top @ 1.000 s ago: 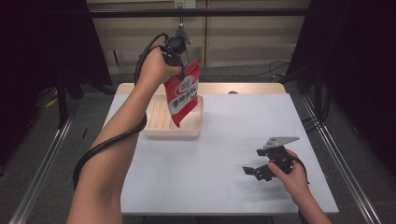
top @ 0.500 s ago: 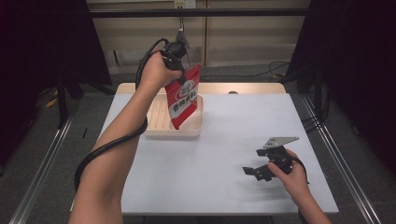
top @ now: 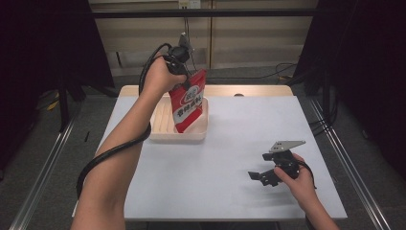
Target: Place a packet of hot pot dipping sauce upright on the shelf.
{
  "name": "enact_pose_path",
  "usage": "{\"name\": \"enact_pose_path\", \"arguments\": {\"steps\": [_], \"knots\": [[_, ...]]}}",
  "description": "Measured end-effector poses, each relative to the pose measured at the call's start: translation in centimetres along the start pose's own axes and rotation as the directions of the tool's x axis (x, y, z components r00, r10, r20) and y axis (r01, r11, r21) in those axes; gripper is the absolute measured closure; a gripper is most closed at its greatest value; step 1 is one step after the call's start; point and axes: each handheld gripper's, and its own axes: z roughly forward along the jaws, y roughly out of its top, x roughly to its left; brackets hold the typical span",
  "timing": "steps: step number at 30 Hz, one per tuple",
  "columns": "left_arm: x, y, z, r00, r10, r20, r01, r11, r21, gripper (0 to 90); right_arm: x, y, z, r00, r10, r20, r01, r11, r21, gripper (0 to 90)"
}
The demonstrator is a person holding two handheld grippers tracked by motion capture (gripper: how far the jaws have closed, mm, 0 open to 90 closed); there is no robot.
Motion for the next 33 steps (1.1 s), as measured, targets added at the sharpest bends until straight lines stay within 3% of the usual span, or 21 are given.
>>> {"name": "enact_pose_path", "arguments": {"steps": [10,17,23,28,33], "knots": [[-0.02,-0.16,0.44,0.9994,-0.022,0.028,0.022,0.9995,-0.024,88.9,-0.02,0.01,0.01,1.0000,-0.001,0.002,0.001,1.0000,0.000,3.7],[-0.09,-0.24,0.47,0.9989,-0.014,0.046,0.014,0.9999,-0.009,87.8,0.06,0.01,-0.03,1.0000,-0.003,0.002,0.003,1.0000,-0.001,3.6],[0.01,-0.48,0.56,0.9982,-0.033,0.051,0.034,0.9992,-0.021,85.0,0.05,0.02,0.02,1.0000,-0.005,0.001,0.005,1.0000,0.002,3.7],[0.07,-0.77,0.70,0.9986,-0.029,0.045,0.030,0.9991,-0.029,75.6,0.10,0.04,0.08,1.0000,-0.006,-0.001,0.006,1.0000,0.001,3.7],[0.11,-0.98,0.56,0.9972,-0.050,0.055,0.053,0.9973,-0.051,57.4,0.10,0.02,0.13,1.0000,-0.007,-0.003,0.007,1.0000,0.001,3.6]]}}
